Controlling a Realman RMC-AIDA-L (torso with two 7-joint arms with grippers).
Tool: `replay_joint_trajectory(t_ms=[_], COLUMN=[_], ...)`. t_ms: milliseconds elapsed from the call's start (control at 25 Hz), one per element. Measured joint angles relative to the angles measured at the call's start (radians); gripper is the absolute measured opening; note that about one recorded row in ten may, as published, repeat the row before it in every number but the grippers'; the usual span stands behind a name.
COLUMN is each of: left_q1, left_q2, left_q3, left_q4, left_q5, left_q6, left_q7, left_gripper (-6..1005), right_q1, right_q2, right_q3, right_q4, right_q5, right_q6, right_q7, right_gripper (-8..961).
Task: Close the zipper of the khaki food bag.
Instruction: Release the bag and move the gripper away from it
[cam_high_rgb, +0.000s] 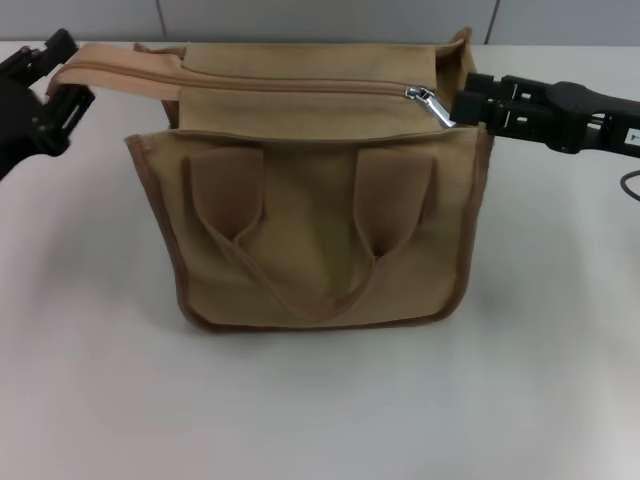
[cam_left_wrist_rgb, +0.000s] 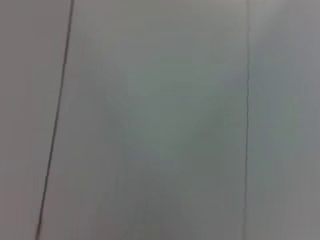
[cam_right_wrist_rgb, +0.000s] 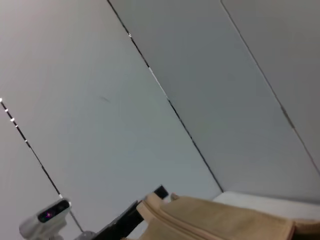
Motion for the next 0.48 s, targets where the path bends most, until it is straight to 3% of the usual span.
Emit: replay_joint_trajectory(t_ms=[80,200,240,320,360,480], left_q1=[0.013,0.050,0.050,0.073,0.073,0.090], left_q2=[0.008,0.043,0.043,0.074,0.074,0.105], left_q3=[0.017,0.029,0.029,0.026,0.026,0.029], left_q4=[0.025,0.061,0.061,0.077,0.077,0.090], left_q5=[0.000,-0.003,-0.003,-0.005,-0.005,-0.003], left_q6=[0.005,0.051,0.051,0.073,0.073,0.084], left_q7=[-0.059,-0.207,-0.207,-0.293,-0.293,-0.375], left_gripper=[306,368,389,430,451,534], right_q1=[-0.006,-0.037,-0.037,-0.054,-0.054,-0.060], right_q2=[0.003,0.017,0.017,0.020,0.020,0.019], right_q3=[0.000,0.000,0.000,0.000,0.000,0.000], right_q4=[0.000,0.000,0.000,0.017,0.017,0.047], right_q5=[0.010,0.065,0.065,0.110,0.110,0.137], right_q6=[-0.001,-0.009,-0.009,-0.010,-0.010,-0.010], right_q7=[-0.025,-0.154,-0.154,-0.241,-0.241,-0.293], right_gripper=[813,813,812,812,812,812])
